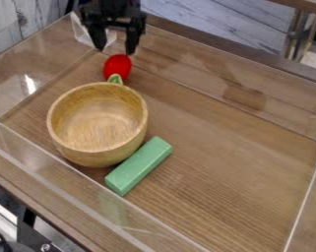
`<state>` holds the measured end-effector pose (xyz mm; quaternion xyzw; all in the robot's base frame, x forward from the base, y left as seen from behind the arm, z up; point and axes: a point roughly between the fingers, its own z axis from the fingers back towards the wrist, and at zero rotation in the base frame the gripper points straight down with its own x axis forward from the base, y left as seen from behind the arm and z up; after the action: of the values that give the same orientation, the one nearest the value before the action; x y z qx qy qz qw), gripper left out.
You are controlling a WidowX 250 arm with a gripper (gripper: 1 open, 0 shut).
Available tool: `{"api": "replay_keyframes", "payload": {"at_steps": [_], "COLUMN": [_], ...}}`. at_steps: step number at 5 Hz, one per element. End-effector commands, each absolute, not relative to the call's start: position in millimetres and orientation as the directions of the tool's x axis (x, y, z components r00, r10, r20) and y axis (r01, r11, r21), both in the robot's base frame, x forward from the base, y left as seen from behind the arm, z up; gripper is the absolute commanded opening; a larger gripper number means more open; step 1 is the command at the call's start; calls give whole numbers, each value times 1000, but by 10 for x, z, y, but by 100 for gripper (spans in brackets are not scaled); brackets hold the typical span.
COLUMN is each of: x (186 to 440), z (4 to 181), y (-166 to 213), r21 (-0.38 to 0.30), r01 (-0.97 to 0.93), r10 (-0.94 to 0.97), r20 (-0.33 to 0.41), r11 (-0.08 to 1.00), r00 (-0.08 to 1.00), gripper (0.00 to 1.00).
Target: Move the red fruit to the left
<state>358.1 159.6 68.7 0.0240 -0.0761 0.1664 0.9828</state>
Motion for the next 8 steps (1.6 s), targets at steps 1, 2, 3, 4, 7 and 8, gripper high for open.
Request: {"api": "replay_keyframes", "payload": {"at_steps": [1, 2, 3, 4, 7, 8], "x": [3513, 3557, 3592, 3550, 3485, 3482], "z": [991, 979, 931, 913, 841, 857], "y": [1576, 1658, 1728, 1623, 1579, 1748], "r21": [43, 45, 49, 56, 61, 55], "r01": [-292, -261, -230, -256, -221, -257], "r10": [275, 243, 212, 236, 202, 237], "r20": [233, 243, 247, 241, 232, 237], "r11": [955, 964, 972, 965, 973, 965], "r00": [933, 939, 946, 941, 952, 942], "gripper": [100, 100, 100, 100, 0, 0]}}
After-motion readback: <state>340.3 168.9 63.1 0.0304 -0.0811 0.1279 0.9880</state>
